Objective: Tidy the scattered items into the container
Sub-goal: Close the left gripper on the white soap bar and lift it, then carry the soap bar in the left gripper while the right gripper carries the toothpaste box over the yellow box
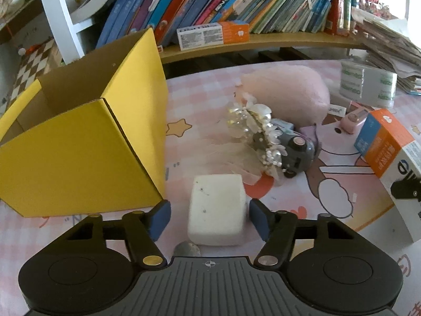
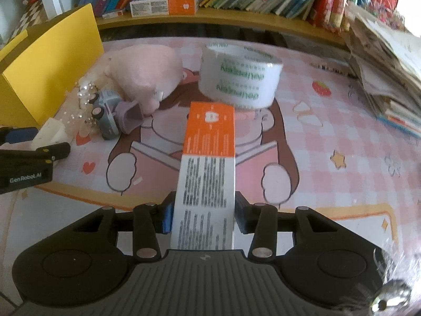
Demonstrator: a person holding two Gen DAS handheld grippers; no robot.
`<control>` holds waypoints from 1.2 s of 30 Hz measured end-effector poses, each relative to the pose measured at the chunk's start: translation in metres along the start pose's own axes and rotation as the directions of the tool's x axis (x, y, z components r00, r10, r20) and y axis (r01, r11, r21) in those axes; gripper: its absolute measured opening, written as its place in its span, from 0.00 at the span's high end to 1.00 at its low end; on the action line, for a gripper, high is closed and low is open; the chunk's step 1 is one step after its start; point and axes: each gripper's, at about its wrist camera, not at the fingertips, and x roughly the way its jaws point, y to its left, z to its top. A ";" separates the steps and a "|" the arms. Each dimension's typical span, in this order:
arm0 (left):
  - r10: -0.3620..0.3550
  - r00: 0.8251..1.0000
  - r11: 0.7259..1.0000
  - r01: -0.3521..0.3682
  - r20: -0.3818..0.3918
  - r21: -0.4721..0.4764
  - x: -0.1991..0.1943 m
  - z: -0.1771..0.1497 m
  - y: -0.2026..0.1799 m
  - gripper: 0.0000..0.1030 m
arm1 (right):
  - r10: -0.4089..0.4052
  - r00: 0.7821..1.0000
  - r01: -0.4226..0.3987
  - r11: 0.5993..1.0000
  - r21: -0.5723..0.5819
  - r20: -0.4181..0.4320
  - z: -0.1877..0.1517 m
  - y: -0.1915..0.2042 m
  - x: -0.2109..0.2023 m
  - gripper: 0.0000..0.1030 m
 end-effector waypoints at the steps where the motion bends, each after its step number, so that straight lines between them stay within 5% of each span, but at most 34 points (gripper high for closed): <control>1: -0.004 1.000 1.000 0.004 -0.005 -0.001 0.002 0.000 0.001 0.40 | 0.000 1.000 0.000 1.000 -0.005 0.003 0.002 0.000 0.001 0.57; 10: -0.048 0.999 0.999 0.048 0.003 -0.011 -0.003 -0.003 0.000 0.62 | 0.023 1.000 -0.023 1.000 0.015 -0.018 0.008 -0.005 0.007 0.63; 36: -0.125 0.992 0.991 0.127 0.034 -0.051 -0.069 -0.022 -0.010 0.67 | 0.189 0.982 -0.187 0.979 0.076 -0.017 -0.017 -0.002 -0.028 0.64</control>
